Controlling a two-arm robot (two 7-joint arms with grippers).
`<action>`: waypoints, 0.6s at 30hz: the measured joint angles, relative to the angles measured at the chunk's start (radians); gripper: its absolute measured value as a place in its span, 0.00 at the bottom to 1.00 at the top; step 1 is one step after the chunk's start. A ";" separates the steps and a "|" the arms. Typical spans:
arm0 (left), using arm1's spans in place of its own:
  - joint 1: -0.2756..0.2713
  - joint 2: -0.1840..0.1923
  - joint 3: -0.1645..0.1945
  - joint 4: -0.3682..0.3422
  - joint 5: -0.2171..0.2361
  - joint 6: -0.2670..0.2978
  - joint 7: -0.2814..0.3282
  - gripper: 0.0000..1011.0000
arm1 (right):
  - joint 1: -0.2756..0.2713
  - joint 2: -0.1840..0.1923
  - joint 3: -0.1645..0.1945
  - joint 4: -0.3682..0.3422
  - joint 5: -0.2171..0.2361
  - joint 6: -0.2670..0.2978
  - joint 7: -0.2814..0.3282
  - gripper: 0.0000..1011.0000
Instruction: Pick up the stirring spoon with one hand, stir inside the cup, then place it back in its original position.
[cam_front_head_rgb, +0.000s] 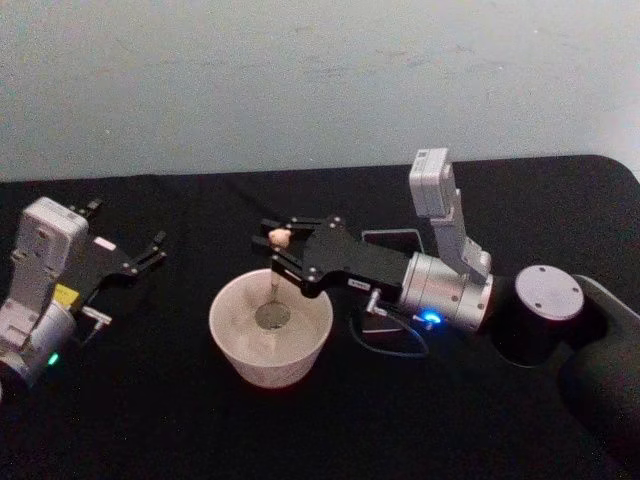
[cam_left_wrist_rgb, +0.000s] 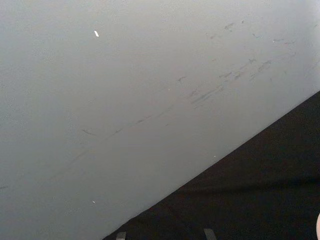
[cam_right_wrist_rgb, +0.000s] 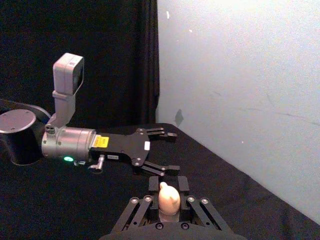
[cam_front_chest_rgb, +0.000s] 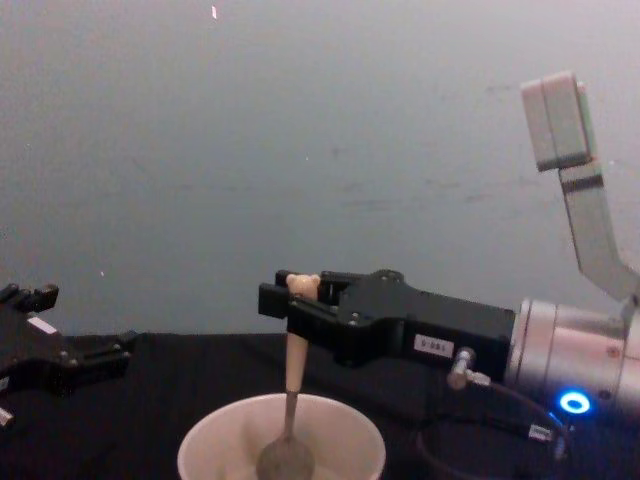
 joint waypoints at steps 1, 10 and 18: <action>0.000 0.000 0.000 0.000 0.000 0.000 0.000 0.99 | -0.001 0.002 0.004 0.000 -0.001 0.000 -0.001 0.22; 0.000 0.000 0.000 0.000 0.000 0.000 0.000 0.99 | -0.036 0.038 0.023 -0.046 0.000 0.014 -0.007 0.21; 0.000 0.000 0.000 0.000 0.000 0.000 0.000 0.99 | -0.089 0.084 0.024 -0.131 0.018 0.044 0.005 0.21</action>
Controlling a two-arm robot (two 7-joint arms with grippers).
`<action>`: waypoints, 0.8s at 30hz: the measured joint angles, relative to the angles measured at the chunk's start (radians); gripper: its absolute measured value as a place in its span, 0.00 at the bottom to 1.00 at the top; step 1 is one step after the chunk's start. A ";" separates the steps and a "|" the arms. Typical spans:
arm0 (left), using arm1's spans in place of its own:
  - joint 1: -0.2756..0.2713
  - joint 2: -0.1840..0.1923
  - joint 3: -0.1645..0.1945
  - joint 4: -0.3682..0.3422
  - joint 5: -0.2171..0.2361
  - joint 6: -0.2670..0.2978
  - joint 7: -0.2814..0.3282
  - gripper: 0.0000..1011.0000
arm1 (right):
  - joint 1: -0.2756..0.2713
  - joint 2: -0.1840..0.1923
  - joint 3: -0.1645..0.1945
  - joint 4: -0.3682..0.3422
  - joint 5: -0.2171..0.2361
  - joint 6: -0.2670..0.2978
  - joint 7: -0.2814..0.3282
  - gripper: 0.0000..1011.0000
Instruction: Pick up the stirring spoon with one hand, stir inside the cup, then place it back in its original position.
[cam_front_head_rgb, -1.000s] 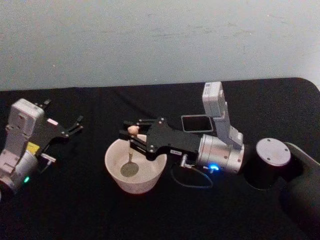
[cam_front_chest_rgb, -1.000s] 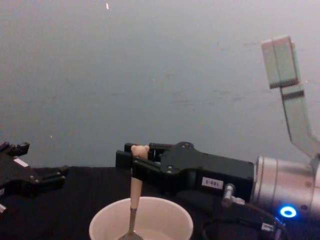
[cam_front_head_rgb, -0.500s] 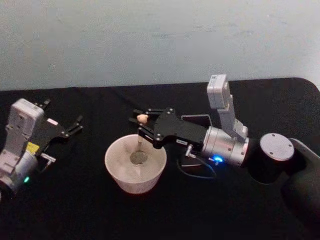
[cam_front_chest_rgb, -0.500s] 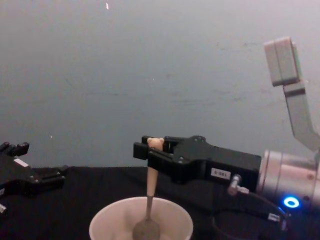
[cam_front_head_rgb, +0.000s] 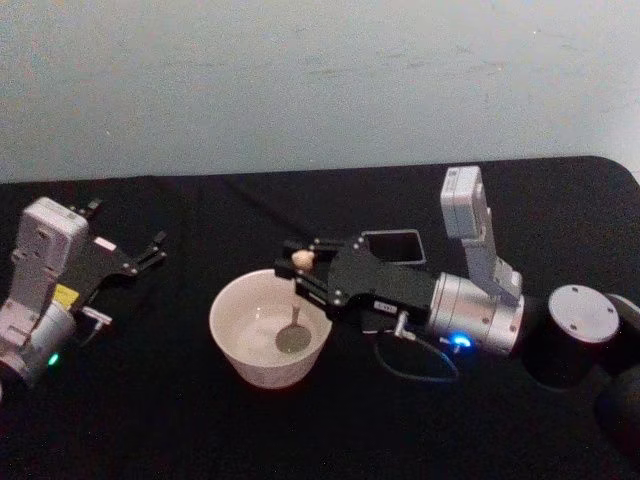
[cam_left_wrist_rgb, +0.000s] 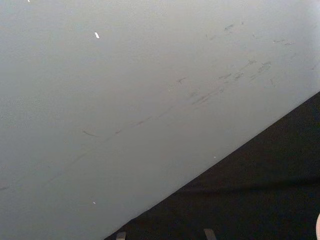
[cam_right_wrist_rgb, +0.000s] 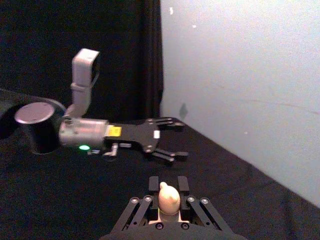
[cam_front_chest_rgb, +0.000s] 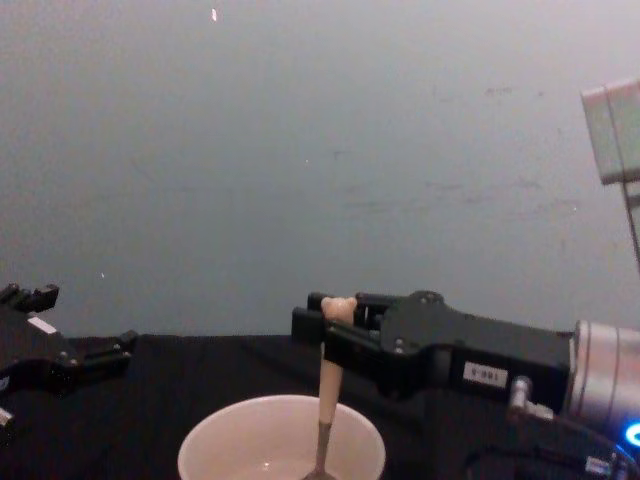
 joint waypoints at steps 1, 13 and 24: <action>0.000 0.000 0.000 0.000 0.000 0.000 0.000 0.99 | -0.003 0.002 -0.001 -0.005 0.001 0.002 0.002 0.21; 0.000 0.000 0.000 0.000 0.000 0.000 0.000 0.99 | -0.007 -0.007 -0.034 -0.026 0.013 0.009 0.024 0.21; 0.000 0.000 0.000 0.000 0.000 0.000 0.000 0.99 | 0.054 -0.067 -0.040 0.062 -0.001 -0.029 0.009 0.21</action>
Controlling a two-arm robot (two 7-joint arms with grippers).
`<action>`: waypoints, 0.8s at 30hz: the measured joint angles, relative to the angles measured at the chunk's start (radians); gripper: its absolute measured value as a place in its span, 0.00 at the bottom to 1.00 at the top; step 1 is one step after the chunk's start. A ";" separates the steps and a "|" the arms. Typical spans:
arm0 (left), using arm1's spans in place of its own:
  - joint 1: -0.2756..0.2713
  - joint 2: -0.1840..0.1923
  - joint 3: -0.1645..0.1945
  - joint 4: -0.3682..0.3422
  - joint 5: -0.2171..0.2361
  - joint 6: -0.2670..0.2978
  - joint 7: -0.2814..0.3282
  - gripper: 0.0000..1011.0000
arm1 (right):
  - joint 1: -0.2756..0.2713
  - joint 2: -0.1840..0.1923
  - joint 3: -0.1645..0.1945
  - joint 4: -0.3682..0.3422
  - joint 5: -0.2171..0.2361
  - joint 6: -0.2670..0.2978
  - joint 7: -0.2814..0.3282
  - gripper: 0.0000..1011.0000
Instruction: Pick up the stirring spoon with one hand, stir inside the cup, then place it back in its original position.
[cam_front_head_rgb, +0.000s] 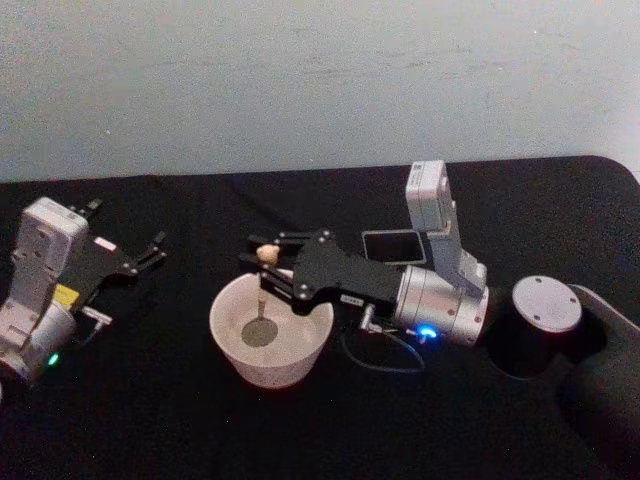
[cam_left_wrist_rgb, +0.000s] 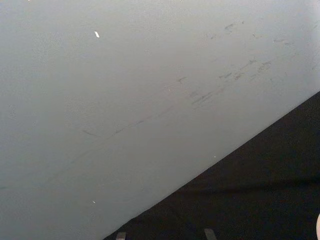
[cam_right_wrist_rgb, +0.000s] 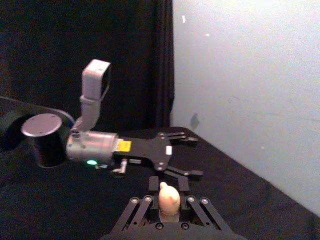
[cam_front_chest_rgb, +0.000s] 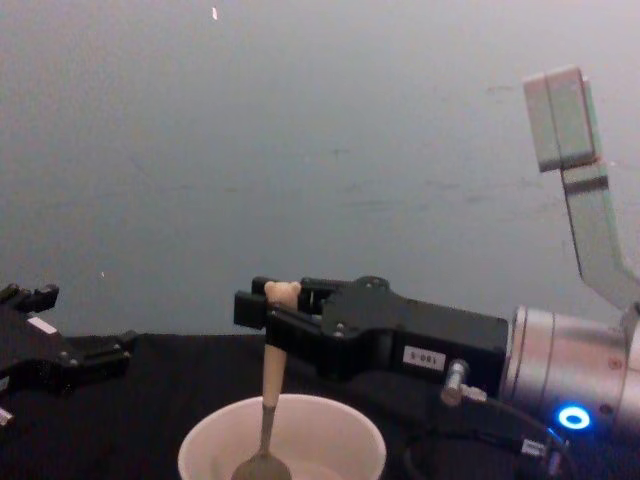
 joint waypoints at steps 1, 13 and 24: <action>0.000 0.000 0.000 0.000 0.000 0.000 0.000 0.99 | 0.003 -0.002 0.002 0.005 -0.002 -0.002 -0.003 0.22; 0.000 0.000 0.000 0.000 0.000 0.000 0.000 0.99 | 0.012 -0.005 0.031 0.033 -0.015 -0.010 -0.033 0.21; 0.000 0.000 0.000 0.000 0.000 0.000 0.000 0.99 | -0.004 0.018 0.057 -0.033 -0.003 0.021 -0.047 0.22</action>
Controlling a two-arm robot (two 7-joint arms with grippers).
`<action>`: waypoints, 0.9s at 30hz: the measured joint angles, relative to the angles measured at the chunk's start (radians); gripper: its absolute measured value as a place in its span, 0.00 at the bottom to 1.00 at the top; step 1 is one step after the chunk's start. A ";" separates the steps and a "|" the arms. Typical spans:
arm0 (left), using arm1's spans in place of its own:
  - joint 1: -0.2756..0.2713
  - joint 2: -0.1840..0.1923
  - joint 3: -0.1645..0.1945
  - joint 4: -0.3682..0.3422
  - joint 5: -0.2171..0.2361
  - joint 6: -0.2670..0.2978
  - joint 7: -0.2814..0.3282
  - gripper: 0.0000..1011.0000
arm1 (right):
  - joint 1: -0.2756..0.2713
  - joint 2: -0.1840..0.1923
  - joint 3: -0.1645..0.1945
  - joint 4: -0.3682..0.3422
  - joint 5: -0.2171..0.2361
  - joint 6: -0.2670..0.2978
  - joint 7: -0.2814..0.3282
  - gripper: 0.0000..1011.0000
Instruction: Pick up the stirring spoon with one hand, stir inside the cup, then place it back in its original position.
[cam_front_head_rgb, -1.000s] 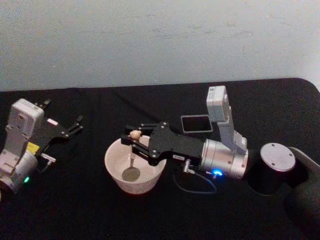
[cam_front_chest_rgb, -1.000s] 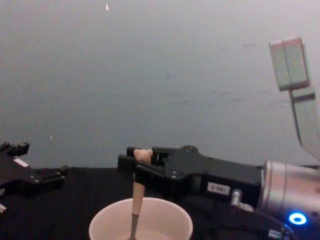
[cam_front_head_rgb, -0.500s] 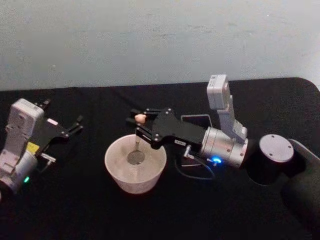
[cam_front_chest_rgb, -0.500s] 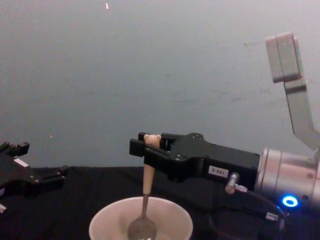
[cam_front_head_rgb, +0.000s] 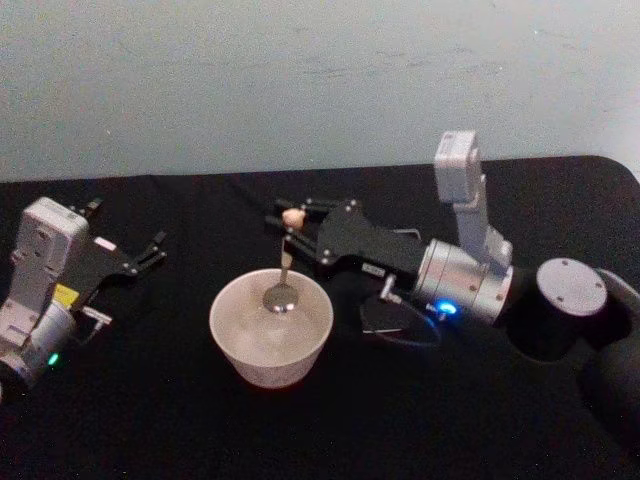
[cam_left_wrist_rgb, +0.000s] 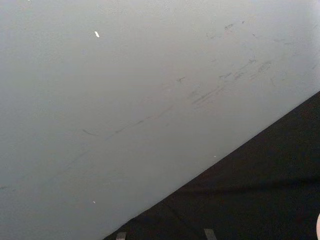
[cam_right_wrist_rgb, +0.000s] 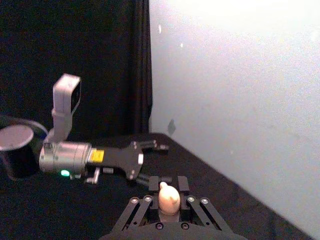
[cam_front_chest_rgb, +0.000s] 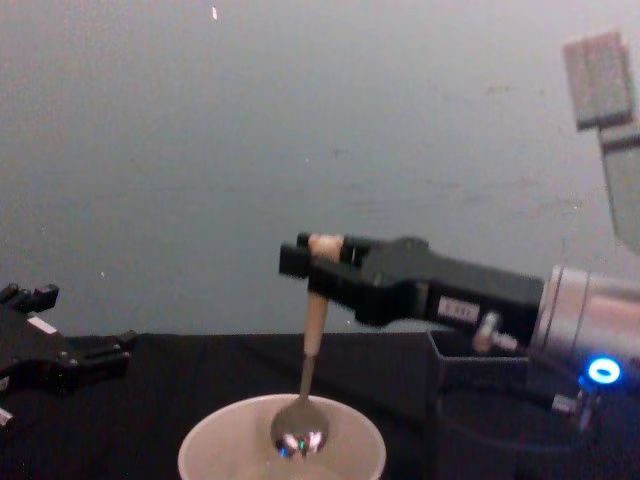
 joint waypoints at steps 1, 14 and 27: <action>0.000 0.000 0.000 0.000 0.000 0.000 0.000 0.99 | -0.003 0.007 0.008 -0.021 0.008 0.006 -0.002 0.21; 0.000 0.000 0.000 0.000 0.000 0.000 0.000 0.99 | -0.033 0.076 0.079 -0.171 0.072 0.019 -0.035 0.21; 0.000 0.000 0.000 0.000 0.000 0.000 0.000 0.99 | -0.090 0.159 0.145 -0.277 0.076 0.035 -0.116 0.21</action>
